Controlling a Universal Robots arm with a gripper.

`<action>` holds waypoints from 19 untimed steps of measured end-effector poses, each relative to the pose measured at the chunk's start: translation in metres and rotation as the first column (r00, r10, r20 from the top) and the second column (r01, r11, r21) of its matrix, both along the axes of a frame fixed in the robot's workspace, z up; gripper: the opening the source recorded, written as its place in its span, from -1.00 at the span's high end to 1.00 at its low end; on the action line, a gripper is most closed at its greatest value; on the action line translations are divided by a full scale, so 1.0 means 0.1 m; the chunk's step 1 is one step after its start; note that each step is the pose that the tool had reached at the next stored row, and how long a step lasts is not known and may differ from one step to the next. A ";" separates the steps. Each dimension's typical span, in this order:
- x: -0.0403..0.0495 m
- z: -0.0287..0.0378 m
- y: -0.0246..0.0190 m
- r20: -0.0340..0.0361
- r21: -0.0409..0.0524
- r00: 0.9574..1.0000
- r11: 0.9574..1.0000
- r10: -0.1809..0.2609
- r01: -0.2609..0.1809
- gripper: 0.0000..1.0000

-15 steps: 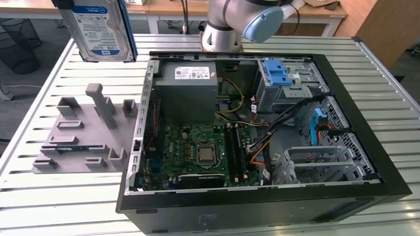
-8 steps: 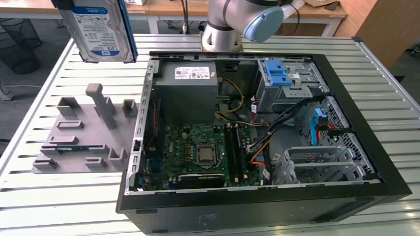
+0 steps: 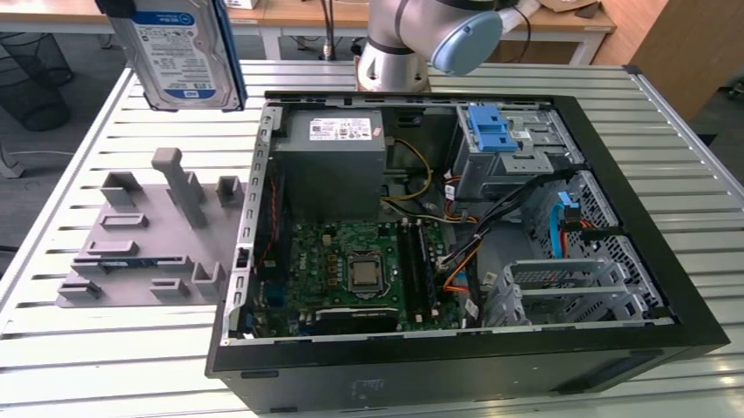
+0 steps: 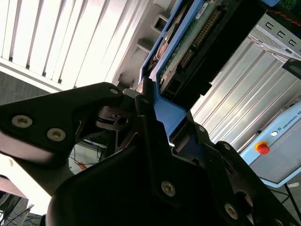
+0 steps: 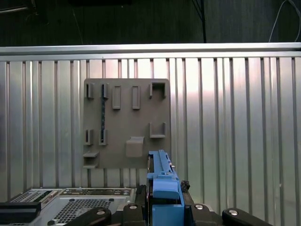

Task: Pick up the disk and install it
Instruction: 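Pick up the disk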

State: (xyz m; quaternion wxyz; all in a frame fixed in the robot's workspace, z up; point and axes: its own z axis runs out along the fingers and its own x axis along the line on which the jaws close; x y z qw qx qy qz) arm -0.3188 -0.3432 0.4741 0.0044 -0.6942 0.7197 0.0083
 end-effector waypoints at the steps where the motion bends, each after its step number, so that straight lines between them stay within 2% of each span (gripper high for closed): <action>1: 0.010 0.000 0.000 0.000 0.000 1.000 1.000 0.000 0.000 0.27; 13: 0.116 0.000 0.000 0.000 0.000 1.000 1.000 0.000 0.000 0.27; 14: 0.221 0.000 -0.006 0.000 0.000 1.000 1.000 0.000 0.000 0.27; 17: 0.230 0.000 -0.012 0.000 0.000 1.000 1.000 0.000 0.000 0.27; 19: 0.268 0.000 -0.012 0.000 0.000 1.000 1.000 0.000 0.000 0.27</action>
